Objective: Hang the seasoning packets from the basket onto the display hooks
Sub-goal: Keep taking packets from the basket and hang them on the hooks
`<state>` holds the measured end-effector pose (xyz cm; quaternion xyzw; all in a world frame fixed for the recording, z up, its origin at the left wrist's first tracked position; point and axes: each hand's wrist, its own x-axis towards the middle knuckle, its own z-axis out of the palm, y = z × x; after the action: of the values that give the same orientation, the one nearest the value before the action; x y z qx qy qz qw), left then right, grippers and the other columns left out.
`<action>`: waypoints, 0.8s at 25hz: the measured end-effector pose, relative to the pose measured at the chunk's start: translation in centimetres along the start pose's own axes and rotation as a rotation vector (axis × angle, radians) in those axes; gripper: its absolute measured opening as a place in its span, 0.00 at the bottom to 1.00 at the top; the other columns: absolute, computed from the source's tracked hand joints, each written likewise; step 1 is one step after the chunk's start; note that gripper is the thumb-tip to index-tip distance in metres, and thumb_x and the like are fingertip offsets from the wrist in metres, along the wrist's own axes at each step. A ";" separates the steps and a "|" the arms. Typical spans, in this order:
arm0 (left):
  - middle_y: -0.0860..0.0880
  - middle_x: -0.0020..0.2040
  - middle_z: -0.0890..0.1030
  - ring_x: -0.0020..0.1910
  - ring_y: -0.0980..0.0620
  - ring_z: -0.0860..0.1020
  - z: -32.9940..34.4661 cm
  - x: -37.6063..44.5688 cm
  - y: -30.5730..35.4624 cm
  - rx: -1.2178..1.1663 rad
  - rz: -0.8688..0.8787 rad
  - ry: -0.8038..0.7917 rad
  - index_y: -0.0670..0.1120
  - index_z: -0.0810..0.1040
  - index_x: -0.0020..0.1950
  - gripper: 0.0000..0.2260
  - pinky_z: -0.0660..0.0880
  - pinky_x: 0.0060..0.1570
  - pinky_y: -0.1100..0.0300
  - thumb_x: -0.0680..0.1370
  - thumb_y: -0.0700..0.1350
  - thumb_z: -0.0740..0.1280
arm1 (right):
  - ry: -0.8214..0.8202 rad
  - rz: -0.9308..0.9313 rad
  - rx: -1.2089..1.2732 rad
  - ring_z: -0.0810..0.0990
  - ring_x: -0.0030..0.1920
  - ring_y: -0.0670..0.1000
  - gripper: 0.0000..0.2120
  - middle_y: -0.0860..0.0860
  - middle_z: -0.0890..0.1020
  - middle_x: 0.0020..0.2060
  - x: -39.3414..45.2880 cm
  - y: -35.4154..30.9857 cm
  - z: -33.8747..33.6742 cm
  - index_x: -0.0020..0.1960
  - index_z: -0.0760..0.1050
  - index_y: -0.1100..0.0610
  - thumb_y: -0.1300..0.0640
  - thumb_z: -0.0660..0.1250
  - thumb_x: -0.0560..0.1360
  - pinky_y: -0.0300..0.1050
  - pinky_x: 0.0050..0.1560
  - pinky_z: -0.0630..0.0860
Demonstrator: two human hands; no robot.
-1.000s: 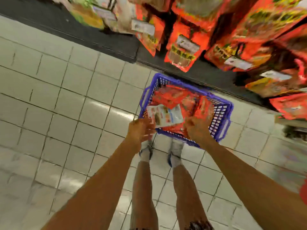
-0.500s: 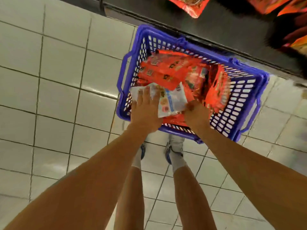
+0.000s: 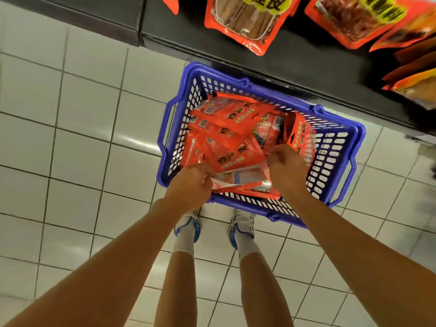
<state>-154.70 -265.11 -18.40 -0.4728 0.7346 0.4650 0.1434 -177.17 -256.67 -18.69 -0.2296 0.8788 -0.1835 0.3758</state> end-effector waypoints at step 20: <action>0.46 0.75 0.66 0.73 0.47 0.69 -1.8 -1.9 1.7 -0.518 -0.098 0.452 0.49 0.63 0.76 0.30 0.77 0.59 0.54 0.77 0.52 0.71 | -0.732 -0.166 0.001 0.64 0.26 0.41 0.21 0.43 0.65 0.25 -3.9 -2.9 0.4 0.32 0.66 0.52 0.68 0.66 0.78 0.40 0.32 0.61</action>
<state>-154.74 -265.31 -15.32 -0.6192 0.5819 0.5121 -0.1257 -173.73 -256.97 -15.26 -0.3504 0.6647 -0.1198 0.6489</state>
